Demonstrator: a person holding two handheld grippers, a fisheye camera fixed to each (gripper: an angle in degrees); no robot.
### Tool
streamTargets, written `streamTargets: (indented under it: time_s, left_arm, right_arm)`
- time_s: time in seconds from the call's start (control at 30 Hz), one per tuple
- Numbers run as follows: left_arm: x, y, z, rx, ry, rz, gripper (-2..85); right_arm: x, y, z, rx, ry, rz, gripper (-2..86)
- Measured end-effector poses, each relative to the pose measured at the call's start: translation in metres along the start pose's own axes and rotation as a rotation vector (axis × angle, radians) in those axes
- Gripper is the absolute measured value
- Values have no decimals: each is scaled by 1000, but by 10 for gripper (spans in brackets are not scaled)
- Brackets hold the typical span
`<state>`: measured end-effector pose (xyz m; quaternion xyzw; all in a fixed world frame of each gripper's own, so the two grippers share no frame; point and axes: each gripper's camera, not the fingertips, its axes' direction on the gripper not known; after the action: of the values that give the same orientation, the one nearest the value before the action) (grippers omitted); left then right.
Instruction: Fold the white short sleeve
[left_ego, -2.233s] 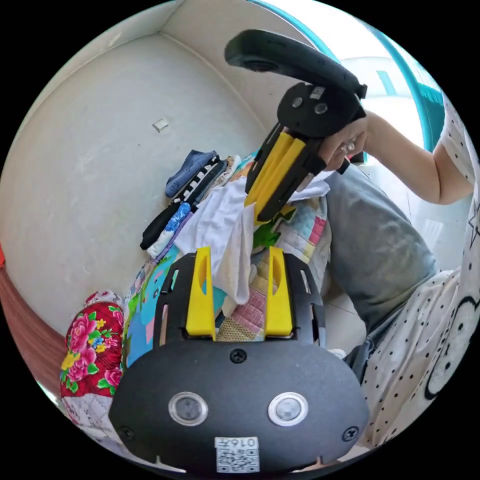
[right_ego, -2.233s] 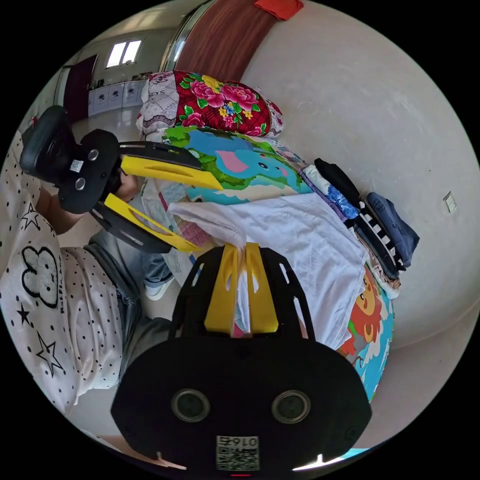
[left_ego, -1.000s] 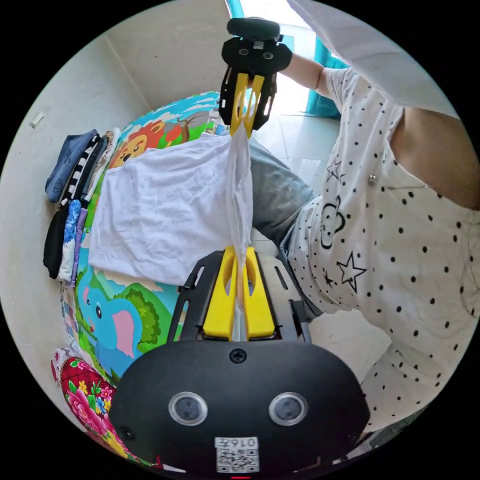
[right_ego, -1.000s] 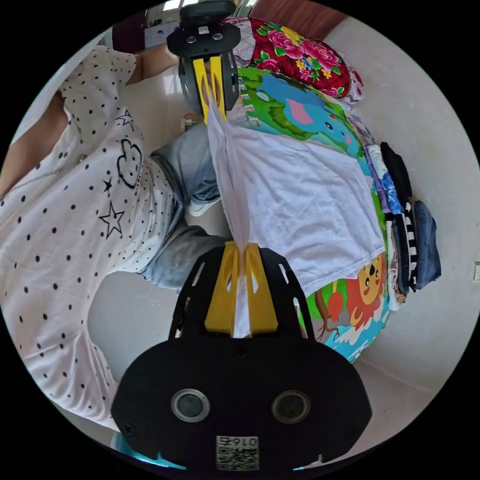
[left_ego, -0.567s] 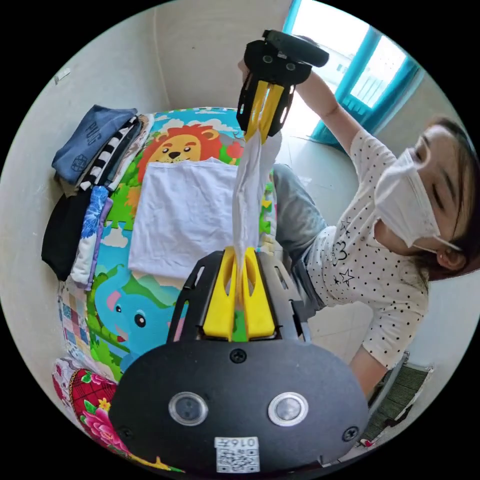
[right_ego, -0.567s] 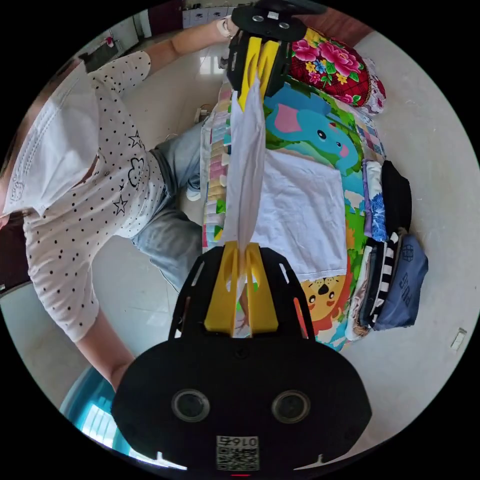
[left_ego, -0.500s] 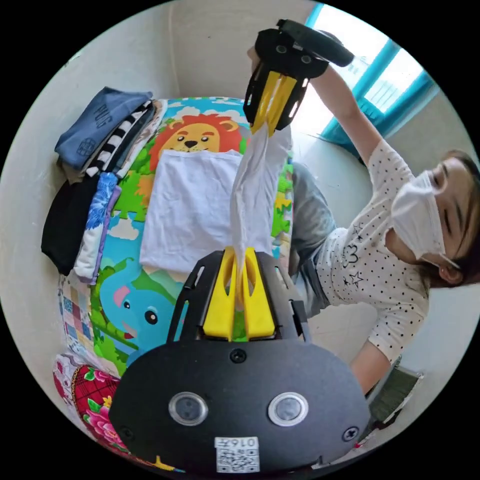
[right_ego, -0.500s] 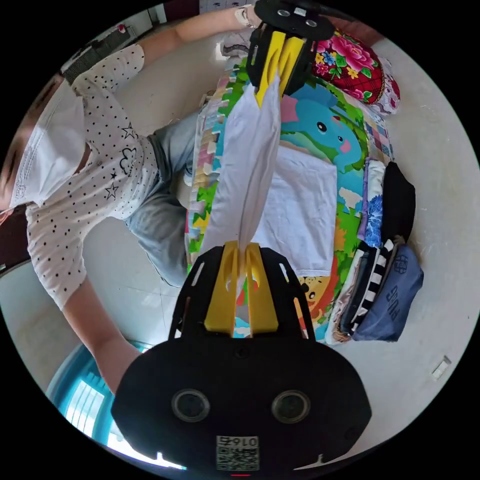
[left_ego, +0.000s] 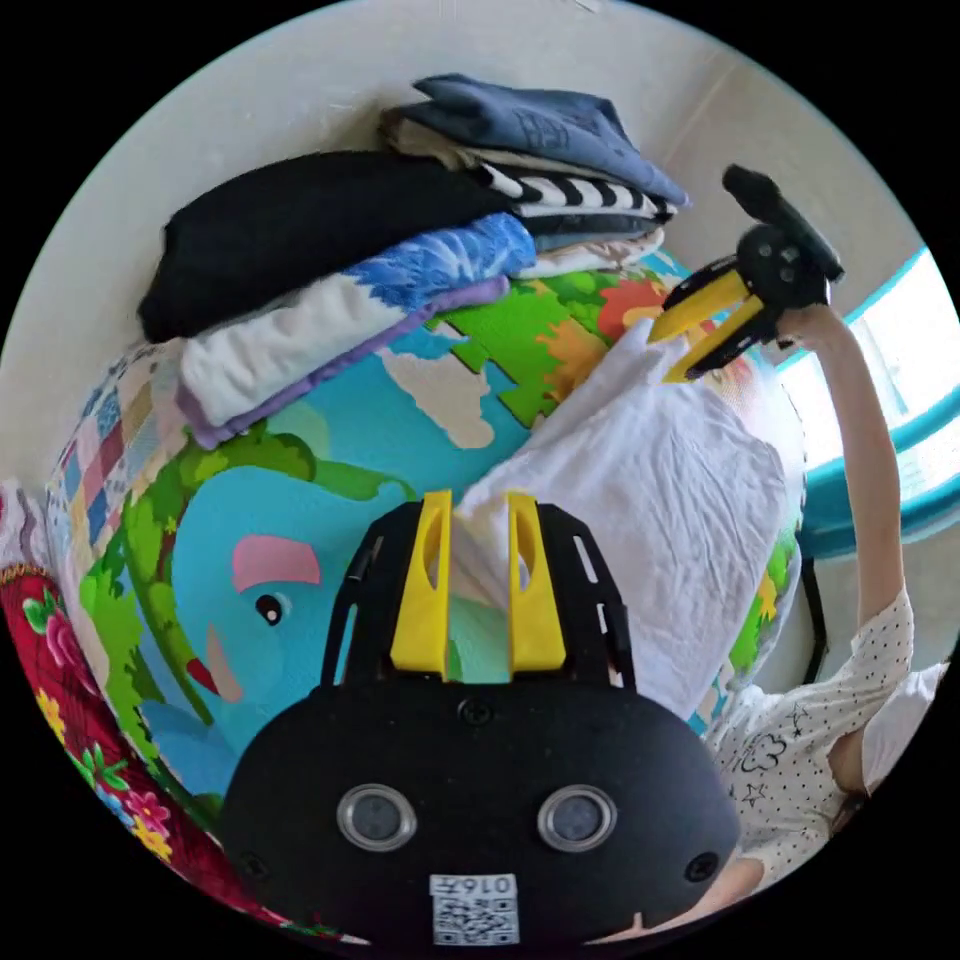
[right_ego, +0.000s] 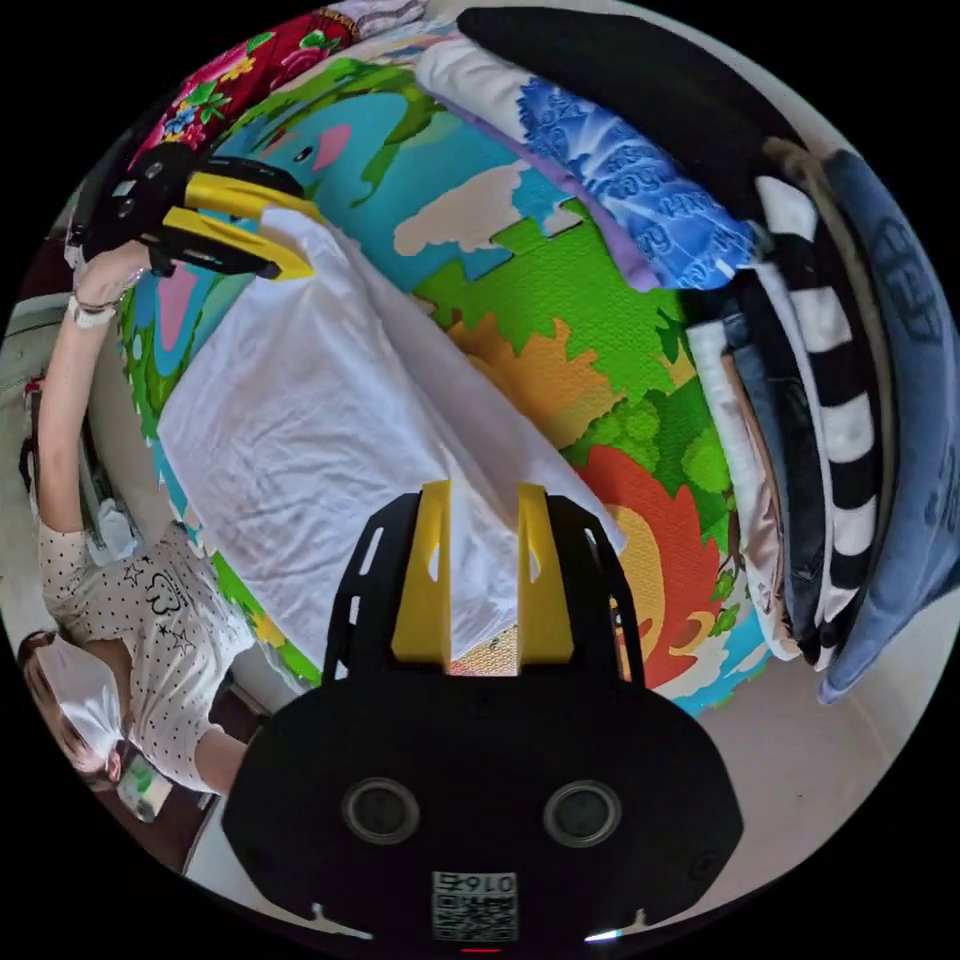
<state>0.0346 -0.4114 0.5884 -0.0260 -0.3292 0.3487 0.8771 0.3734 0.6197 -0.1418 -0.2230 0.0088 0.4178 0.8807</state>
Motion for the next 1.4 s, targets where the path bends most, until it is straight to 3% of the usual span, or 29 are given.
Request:
streamTargets:
  time_s: [0.1, 0.17, 0.27, 0.4, 0.53, 0.63, 0.73, 0.83, 0.93, 1.0, 1.07, 1.17, 1.27, 1.4]
  left_arm:
    - [-36, 43, -64, 258, 17, -150, 71]
    - [-31, 72, -86, 327, 100, -91, 55]
    - [8, 117, -87, 184, 224, 55, 29]
    - [88, 184, -71, 30, 107, 176, -3]
    - [148, 228, -73, 120, -82, 153, -6]
    - [183, 248, -72, 154, -257, 126, -8]
    - [186, 257, -66, 92, -354, 93, -8]
    - [179, 274, -80, 127, -336, 117, -8]
    - [160, 285, -104, 116, -271, 112, -8]
    - [138, 316, -149, 243, -342, -53, -9]
    - [119, 346, -177, 322, -368, -174, -8]
    - [87, 369, -192, 286, -145, -202, -1]
    - [66, 372, -191, 254, 52, -184, 27]
    - [64, 368, -189, 199, 70, -155, 52]
  right_arm:
    - [27, 84, -41, 272, 0, 152, 137]
    - [20, 179, -74, 602, 7, 209, 133]
    - [-37, 303, -87, 946, 156, 154, 90]
    - [-110, 410, -58, 1151, 185, 207, 34]
    - [-175, 442, -15, 997, 16, 256, 14]
    - [-238, 424, 17, 703, 204, 177, 6]
    - [-264, 415, 42, 536, 488, 322, -2]
    - [-255, 430, 71, 402, 463, 344, -3]
    - [-241, 477, 74, 520, 353, 379, -4]
    - [-237, 508, 66, 542, 296, 400, -3]
    - [-245, 560, 54, 583, 416, 516, -2]
    - [-247, 617, 50, 622, 479, 659, 2]
    - [-236, 653, 52, 708, 365, 677, 14]
    - [-214, 672, 56, 735, 179, 670, 66]
